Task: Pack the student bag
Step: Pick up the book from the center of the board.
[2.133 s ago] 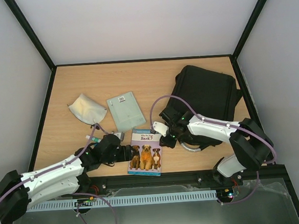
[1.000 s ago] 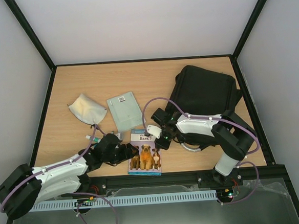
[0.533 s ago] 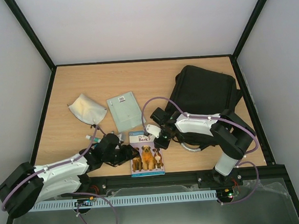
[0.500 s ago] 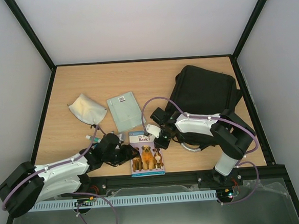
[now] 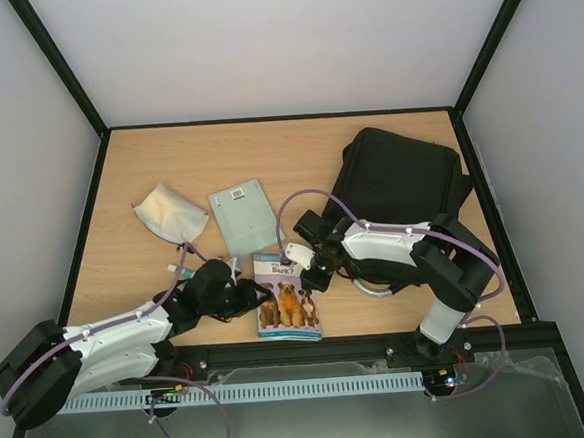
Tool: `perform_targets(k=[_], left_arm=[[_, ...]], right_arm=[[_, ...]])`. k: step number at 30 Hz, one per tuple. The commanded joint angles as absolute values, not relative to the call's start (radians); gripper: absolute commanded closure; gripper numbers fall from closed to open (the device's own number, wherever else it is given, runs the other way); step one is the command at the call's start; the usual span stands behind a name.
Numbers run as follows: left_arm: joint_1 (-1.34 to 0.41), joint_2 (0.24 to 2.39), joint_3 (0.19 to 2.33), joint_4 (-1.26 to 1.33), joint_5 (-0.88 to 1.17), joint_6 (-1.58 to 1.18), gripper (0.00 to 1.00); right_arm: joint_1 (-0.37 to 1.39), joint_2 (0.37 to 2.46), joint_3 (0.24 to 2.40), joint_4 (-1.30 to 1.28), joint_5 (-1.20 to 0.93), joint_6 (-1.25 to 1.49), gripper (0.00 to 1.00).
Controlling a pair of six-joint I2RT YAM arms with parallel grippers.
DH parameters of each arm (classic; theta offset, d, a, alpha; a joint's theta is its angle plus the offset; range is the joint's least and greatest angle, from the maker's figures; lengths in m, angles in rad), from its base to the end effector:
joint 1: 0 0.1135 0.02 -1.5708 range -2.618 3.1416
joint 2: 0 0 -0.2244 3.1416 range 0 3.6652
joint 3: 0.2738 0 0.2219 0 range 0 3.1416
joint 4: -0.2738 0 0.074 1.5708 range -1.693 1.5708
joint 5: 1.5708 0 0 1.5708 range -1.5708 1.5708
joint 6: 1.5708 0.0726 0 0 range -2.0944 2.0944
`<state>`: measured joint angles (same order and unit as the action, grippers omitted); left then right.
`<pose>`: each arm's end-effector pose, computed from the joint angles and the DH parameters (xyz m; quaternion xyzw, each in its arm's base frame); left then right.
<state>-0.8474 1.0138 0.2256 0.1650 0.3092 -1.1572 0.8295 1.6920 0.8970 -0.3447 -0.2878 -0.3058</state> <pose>0.1230 -0.1726 0.1113 -0.0662 0.8795 -0.4537 0.1272 0.1871 0.2349 0.0953 -0.5456 0.7987 0.1901 0.1682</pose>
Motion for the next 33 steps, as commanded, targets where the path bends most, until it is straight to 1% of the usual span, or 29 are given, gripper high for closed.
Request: perform_targets(k=[1,6,8,9,12,14,16,18,20,25,26,29,33], left_arm=[[-0.847,0.982,0.258,0.208,0.298,-1.154,0.71],[-0.846,0.978,0.259,0.195,0.291,-1.143,0.83],[-0.846,0.978,0.261,0.187,0.287,-1.138,0.89],[-0.845,0.977,0.263,0.183,0.286,-1.135,0.96],[-0.847,0.971,0.304,0.123,0.281,-1.124,0.97],[-0.851,0.954,0.367,0.03,0.275,-1.089,0.98],[-0.851,0.94,0.452,-0.102,0.257,-1.039,0.98],[-0.85,0.94,0.545,-0.213,0.241,-0.976,0.98],[-0.845,0.966,0.637,-0.306,0.242,-0.902,0.98],[-0.837,1.092,0.86,-0.426,0.258,-0.705,0.98],[-0.835,1.121,0.904,-0.439,0.256,-0.672,0.98],[-0.822,1.198,1.022,-0.467,0.226,-0.583,0.98],[-0.765,1.273,1.128,-0.466,0.23,-0.493,0.97]], right_arm=[[0.837,1.814,0.825,-0.385,-0.184,-0.301,0.89],[0.838,1.803,0.824,-0.381,-0.173,-0.299,0.89],[0.838,1.796,0.826,-0.382,-0.171,-0.298,0.88],[0.838,1.791,0.826,-0.382,-0.168,-0.295,0.88],[0.836,1.748,0.845,-0.408,-0.148,-0.294,0.88],[0.829,1.667,0.848,-0.424,-0.119,-0.294,0.86],[0.802,1.55,0.843,-0.435,-0.115,-0.297,0.77],[0.756,1.438,0.86,-0.475,-0.14,-0.309,0.64],[0.687,1.33,0.892,-0.515,-0.14,-0.302,0.54],[0.533,1.164,0.937,-0.557,-0.233,-0.273,0.26],[0.514,1.143,0.936,-0.556,-0.265,-0.27,0.24],[0.473,1.086,0.923,-0.519,-0.305,-0.233,0.12],[0.415,1.061,0.94,-0.494,-0.357,-0.185,0.07]])
